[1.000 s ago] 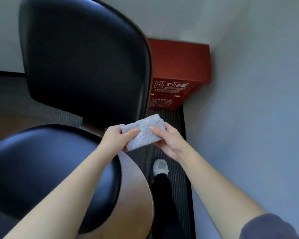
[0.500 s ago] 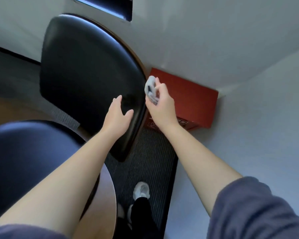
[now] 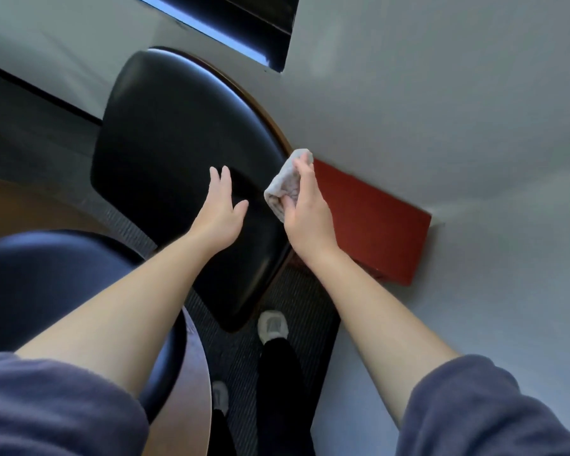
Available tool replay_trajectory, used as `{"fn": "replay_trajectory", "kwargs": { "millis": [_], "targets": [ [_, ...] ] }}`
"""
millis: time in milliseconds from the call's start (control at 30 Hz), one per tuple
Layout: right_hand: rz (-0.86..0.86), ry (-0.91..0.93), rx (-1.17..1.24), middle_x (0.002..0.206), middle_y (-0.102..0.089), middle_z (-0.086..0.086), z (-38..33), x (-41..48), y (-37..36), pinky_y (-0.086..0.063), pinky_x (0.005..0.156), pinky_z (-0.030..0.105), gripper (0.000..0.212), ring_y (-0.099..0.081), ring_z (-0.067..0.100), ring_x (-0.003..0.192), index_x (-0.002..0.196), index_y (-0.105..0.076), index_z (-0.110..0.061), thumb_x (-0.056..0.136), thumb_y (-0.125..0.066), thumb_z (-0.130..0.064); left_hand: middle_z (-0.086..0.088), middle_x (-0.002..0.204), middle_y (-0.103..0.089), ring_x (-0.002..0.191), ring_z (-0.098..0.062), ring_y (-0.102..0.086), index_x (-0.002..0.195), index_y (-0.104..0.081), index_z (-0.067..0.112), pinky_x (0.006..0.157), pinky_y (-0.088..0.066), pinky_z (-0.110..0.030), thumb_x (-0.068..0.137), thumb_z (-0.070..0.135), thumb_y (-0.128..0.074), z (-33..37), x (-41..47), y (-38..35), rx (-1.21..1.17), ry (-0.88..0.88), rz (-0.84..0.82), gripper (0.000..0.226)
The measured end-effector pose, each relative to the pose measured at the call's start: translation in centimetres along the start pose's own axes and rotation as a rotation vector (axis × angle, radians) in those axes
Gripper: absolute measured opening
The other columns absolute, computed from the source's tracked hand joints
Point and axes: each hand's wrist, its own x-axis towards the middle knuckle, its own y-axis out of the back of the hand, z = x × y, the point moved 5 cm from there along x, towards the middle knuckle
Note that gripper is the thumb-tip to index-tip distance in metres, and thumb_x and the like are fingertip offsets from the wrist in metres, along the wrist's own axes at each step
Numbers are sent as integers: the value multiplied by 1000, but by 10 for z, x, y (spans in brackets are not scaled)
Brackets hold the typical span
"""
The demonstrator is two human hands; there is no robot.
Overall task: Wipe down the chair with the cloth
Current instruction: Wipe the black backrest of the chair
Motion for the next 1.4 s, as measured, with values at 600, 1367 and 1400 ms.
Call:
{"fn": "replay_trajectory", "kwargs": {
  "millis": [600,1367,1400],
  "targets": [
    [-564,478,-381,162,-15,5,-101,206,-54,-30,96,17,54,-22,14,144,152,-20,-7,101,-37,-8,-8,158,29,151,-23,3,149,27,29,121,-14,-42,68,51,-82,-26,94,90,-117,238,95,137],
    [-534,781,-564,104,-50,-4,-149,265,-142,-52,77,44,24,-47,18,87,93,-39,-22,82,-19,-31,-17,157,28,149,-32,13,144,33,37,118,-17,-57,61,59,-82,-40,104,78,-154,240,158,143],
    [-534,779,-567,115,-51,0,-141,262,-135,-52,84,42,29,-49,19,96,103,-43,-19,85,-22,-27,-18,157,27,149,-32,13,145,32,35,118,-16,-57,62,58,-81,-40,103,78,-155,246,157,143]
  ]
}}
